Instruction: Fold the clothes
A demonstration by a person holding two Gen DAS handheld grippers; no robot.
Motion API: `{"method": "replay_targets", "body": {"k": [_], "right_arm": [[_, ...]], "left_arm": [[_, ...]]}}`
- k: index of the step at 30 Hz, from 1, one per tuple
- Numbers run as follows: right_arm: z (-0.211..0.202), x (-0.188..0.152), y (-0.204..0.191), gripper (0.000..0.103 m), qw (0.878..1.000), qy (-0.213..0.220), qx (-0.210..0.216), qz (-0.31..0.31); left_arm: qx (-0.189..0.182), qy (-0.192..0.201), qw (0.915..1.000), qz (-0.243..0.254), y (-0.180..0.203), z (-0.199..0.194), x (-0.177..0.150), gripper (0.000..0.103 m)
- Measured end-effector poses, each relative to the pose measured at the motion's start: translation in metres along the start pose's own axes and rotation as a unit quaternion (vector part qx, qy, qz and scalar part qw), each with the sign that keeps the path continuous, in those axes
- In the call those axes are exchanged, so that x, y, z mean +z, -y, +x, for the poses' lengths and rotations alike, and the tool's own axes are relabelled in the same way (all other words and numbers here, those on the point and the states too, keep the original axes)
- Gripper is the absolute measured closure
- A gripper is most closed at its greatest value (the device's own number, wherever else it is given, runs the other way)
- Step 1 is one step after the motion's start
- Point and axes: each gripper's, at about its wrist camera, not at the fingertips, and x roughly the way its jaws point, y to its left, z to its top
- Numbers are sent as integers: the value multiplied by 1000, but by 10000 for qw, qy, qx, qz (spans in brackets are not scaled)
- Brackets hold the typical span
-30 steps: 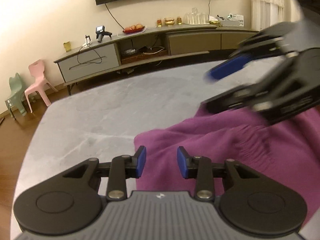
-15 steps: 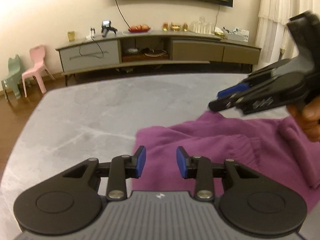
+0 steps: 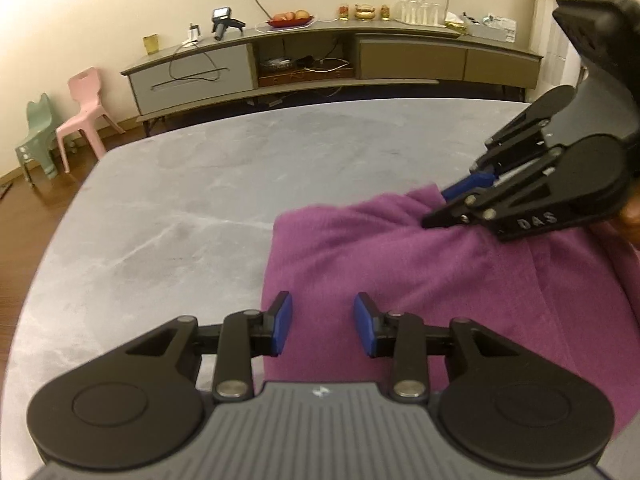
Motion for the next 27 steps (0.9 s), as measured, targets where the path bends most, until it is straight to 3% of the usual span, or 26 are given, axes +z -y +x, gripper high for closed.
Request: {"method": "replay_targets", "body": {"k": [4, 7, 10, 12, 15, 16, 19, 21, 22, 25, 27], "right_arm": [[11, 1, 4, 90, 9973, -150, 644, 305], [16, -7, 32, 90, 9881, -132, 886, 1252], [17, -6, 29, 85, 9898, -324, 560, 1272], [6, 5, 15, 68, 9947, -331, 16, 978], [-46, -4, -22, 68, 9965, 412, -697, 189], [-60, -14, -38, 68, 9967, 594, -531, 172], [-49, -58, -50, 68, 9990, 307, -318, 76], [-40, -87, -58, 67, 9998, 107, -180, 11], [-45, -96, -49, 67, 9995, 135, -269, 129], [-60, -124, -23, 67, 9969, 240, -559, 508], [-70, -143, -5, 67, 9938, 309, -751, 760]], "left_arm": [[68, -69, 9999, -51, -7, 4, -1, 68], [82, -57, 9999, -92, -9, 4, -1, 67], [104, -55, 9999, -86, -10, 1, -2, 67], [119, -54, 9999, -82, -11, -1, -3, 67], [130, 16, 9999, -2, -14, -6, -9, 67], [122, 7, 9999, 0, -17, -6, -11, 67], [192, 46, 9998, -66, -22, -5, -13, 56], [271, 12, 9995, -163, -25, -7, -11, 61], [236, 113, 9996, -116, -20, -16, -10, 67], [120, 430, 9990, 36, -3, -43, -6, 68], [-307, 593, 9975, 243, 23, -56, -8, 68]]}}
